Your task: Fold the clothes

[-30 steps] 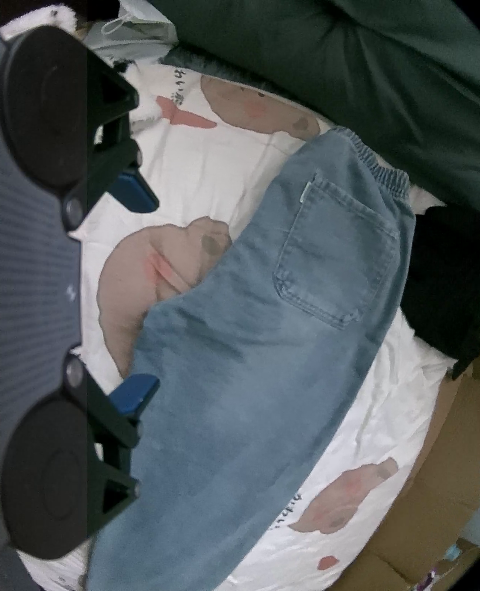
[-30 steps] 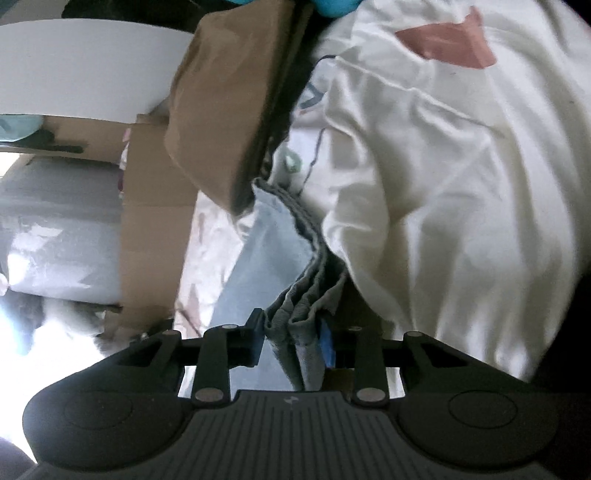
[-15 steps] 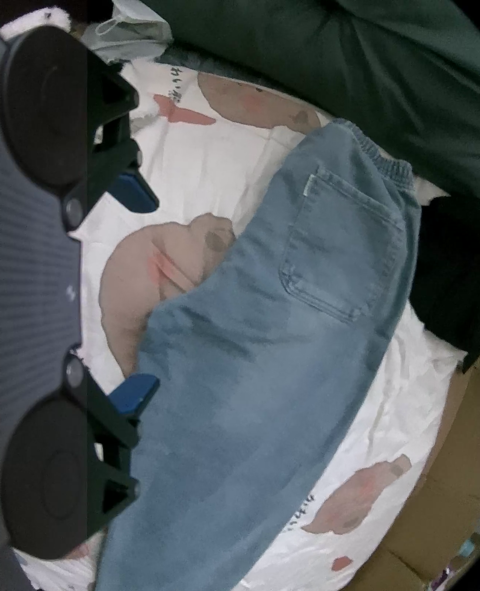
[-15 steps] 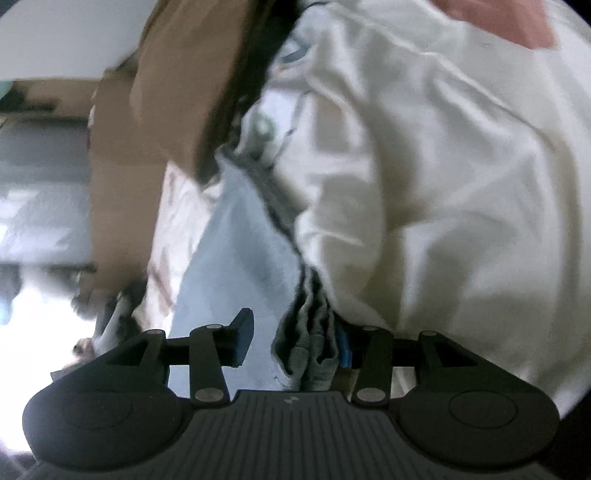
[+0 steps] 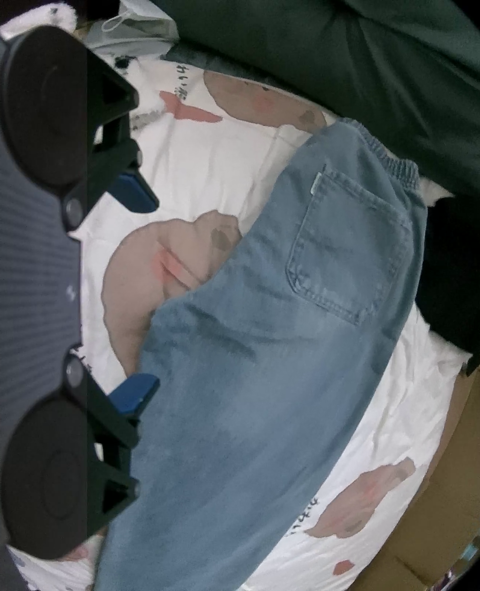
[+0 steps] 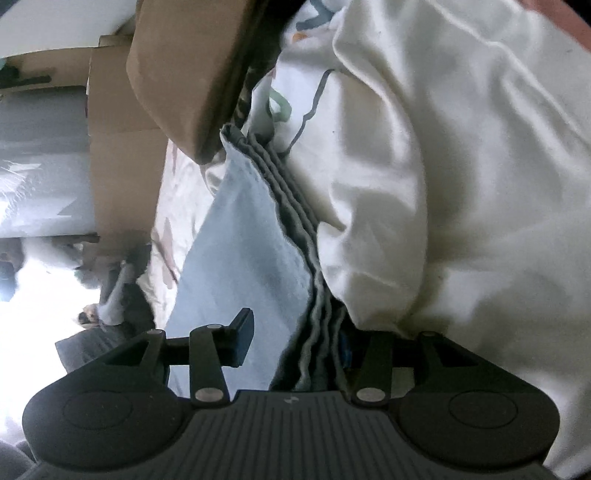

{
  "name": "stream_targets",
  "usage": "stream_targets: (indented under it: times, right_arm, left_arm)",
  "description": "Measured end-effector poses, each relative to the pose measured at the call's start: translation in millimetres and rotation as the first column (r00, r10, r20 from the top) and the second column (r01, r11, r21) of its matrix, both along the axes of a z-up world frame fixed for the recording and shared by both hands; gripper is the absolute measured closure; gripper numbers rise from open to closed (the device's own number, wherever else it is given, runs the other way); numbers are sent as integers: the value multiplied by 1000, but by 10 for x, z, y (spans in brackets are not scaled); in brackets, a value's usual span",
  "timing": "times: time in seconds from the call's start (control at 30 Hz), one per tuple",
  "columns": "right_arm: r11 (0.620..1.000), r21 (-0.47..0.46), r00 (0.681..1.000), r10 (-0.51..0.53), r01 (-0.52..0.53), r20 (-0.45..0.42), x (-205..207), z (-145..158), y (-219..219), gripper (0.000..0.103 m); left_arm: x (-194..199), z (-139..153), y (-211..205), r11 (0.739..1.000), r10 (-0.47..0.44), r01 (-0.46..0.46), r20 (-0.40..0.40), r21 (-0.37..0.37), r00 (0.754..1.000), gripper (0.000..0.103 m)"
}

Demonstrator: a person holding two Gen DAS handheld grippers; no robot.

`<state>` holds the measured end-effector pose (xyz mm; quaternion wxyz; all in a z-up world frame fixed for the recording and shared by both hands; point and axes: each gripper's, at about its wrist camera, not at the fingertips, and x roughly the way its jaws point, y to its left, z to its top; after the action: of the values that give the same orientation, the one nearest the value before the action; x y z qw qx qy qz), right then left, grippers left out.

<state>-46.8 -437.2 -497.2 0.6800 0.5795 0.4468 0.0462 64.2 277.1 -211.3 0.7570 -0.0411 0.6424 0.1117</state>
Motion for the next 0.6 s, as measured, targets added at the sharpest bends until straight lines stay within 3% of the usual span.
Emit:
stream_targets:
  times: [0.2,0.47,0.6]
  right_arm:
    - [993,76,993,89,-95,78,163,60,-50,56]
    - [993,31,992,116,-118,45,471,-1,-130,56]
    - [987,14,987,161,-161,22,618,-76,-98,64]
  left_arm:
    - [-22,-47,24,1000,6,-6,-13,8,1000,8]
    - [-84,-64,23,998,4,-4,-5,55,1000,8]
    - [-110,-53,42,998,10,-10,0,57,1000,8]
